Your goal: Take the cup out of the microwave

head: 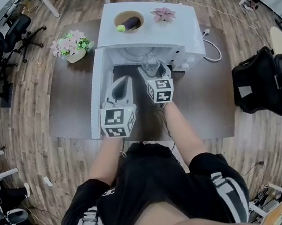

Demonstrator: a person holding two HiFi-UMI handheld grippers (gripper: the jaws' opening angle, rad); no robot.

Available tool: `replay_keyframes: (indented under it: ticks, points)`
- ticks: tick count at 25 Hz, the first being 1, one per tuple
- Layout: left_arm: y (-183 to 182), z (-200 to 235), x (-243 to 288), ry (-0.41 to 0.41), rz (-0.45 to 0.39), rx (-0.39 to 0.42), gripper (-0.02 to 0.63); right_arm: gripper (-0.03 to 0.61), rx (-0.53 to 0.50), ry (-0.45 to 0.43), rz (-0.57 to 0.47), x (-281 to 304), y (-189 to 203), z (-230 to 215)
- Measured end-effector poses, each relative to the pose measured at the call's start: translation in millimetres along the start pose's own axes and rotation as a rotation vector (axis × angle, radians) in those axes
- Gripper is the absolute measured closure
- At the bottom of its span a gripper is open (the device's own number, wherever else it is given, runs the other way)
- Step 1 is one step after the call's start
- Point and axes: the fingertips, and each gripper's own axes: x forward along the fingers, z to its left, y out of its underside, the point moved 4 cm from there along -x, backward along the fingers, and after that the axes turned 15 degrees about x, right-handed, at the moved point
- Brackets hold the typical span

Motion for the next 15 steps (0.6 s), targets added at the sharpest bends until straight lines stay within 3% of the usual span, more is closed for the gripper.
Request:
replay_keyframes:
  ticks: [9,15]
  points:
    - [-35,-10,-37,0.02,-0.087,-0.01,0.614,0.195,0.007,-0.031,-0.201,-112,-80,40]
    - [-62,-20,-51,0.043,-0.148,0.025,0.614,0.195,-0.001,-0.029,-0.241,-164,-118,62]
